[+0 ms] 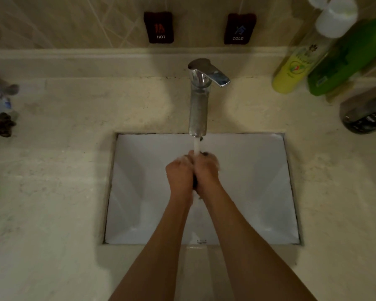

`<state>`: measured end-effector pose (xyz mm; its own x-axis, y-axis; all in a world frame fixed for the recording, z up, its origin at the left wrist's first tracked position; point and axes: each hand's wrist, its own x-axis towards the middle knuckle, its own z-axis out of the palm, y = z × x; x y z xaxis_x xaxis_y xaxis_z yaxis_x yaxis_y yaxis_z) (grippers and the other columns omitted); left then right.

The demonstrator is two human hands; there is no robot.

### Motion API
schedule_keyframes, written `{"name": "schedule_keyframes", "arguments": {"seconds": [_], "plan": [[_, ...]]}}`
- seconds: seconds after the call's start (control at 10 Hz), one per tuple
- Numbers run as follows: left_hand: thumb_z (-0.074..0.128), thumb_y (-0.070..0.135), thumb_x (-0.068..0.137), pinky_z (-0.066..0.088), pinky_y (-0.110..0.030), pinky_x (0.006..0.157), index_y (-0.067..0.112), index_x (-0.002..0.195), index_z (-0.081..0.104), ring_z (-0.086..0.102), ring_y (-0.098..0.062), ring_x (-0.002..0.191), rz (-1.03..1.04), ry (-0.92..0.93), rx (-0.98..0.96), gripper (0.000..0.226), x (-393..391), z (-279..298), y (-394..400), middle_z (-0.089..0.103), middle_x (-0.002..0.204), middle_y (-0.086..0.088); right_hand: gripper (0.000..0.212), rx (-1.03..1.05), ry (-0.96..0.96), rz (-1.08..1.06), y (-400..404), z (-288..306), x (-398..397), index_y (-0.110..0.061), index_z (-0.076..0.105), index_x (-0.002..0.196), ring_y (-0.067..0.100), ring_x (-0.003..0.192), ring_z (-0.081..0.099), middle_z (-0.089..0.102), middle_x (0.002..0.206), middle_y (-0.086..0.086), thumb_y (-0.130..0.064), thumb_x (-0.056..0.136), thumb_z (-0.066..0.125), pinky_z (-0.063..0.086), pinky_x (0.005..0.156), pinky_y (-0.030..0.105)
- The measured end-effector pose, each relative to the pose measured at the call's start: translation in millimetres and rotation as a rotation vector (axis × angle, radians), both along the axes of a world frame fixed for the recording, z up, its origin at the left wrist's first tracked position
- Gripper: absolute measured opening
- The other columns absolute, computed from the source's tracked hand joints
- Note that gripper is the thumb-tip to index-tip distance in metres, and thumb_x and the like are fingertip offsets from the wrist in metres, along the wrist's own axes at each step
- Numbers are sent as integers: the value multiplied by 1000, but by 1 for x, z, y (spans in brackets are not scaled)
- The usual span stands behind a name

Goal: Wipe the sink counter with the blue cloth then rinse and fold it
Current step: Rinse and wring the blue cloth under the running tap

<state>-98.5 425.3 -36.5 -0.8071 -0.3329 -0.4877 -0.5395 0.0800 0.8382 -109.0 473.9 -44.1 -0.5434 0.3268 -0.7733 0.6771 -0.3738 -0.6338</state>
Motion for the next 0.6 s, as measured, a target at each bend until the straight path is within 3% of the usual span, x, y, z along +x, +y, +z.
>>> {"name": "schedule_keyframes", "arguments": {"seconds": [0.1,0.2,0.3,0.4,0.5,0.6], "plan": [[57,10,86,51,-33,53,11,59,55,56,-19,54,0,-48,85,26,3,1,-4,58,58,-8,23,-197,-9,-121,3,1,1,-2,65,77,29,62,64,63,71,17,-13,94,53,55,55,34],[61,11,88,59,-39,74,15,98,58,67,-23,81,47,-69,183,12,2,2,-7,67,90,-9,27,-366,26,-192,6,-6,9,-5,63,86,29,73,63,62,80,16,-28,94,50,52,74,41],[55,18,92,59,-41,82,15,105,60,69,-24,88,73,-142,300,15,-1,-1,-4,68,96,-8,28,-514,121,-202,5,1,24,-4,66,106,31,93,63,63,94,15,-13,86,49,49,86,45],[52,11,89,56,-33,63,7,79,59,66,-16,65,137,-86,294,12,-2,2,4,64,73,-6,28,-368,110,-295,-8,8,29,3,63,111,21,102,63,59,95,18,-1,85,51,52,88,32],[46,8,93,47,-23,53,4,77,55,59,-12,55,27,-64,205,19,0,5,8,55,66,-7,13,325,284,217,-2,1,35,-15,58,104,9,89,63,62,96,0,-26,98,56,50,83,32],[46,19,99,52,-29,63,11,89,62,61,-17,71,-230,-14,-65,21,-3,1,6,62,79,-3,17,170,324,170,-1,0,28,-18,58,85,7,76,63,64,85,3,-29,98,57,52,72,27]]}}
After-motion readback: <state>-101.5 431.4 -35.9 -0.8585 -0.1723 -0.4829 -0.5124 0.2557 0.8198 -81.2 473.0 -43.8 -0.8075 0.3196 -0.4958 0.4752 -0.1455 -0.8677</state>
